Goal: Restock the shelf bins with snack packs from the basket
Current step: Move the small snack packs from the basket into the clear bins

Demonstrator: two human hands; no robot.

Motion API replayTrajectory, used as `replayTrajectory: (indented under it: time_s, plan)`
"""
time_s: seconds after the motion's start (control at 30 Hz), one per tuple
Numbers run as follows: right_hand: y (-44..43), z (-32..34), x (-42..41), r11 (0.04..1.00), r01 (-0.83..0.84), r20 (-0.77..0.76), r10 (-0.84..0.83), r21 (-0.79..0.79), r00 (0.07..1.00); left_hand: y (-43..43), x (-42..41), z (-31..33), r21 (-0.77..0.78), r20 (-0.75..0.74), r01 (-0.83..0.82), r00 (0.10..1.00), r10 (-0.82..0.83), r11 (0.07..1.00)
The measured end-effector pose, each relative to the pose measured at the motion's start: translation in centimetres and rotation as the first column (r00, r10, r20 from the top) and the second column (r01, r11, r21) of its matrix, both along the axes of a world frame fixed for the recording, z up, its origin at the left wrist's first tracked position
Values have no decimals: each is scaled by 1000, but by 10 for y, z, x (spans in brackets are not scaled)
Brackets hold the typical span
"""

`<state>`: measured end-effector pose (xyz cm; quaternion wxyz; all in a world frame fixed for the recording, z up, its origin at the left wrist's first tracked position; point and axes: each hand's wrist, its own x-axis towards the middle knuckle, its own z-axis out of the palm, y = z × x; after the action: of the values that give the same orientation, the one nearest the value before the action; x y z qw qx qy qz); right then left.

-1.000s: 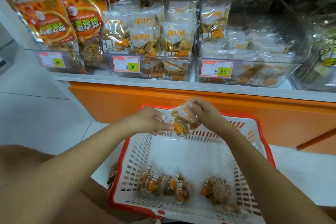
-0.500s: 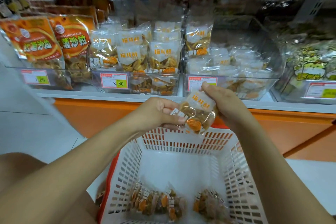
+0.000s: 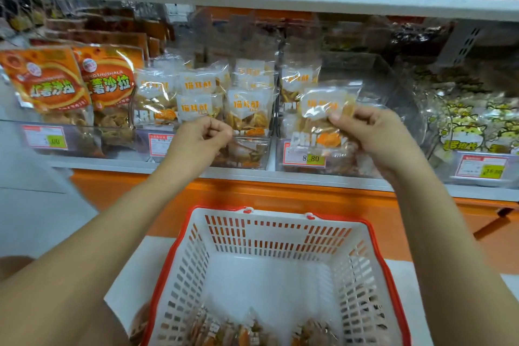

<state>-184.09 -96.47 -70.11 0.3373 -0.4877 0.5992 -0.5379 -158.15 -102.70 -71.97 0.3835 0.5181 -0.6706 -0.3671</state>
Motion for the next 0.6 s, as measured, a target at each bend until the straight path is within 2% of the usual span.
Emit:
replayTrajectory:
  time_s: [0.13, 0.3, 0.6]
  plan:
    - [-30, 16, -14, 992, 56, -130, -70, -111, 989, -10, 1, -3, 3, 64, -3, 998, 3, 1000]
    - [-67, 9, -10, 994, 30, -161, -46, -101, 986, -14, 1, -2, 14, 91, 5, 996, -6, 1000]
    - [-92, -9, -3, 993, 113, -23, -113, 26, 993, -15, 0, -2, 79, 31, 18, 999, -21, 997]
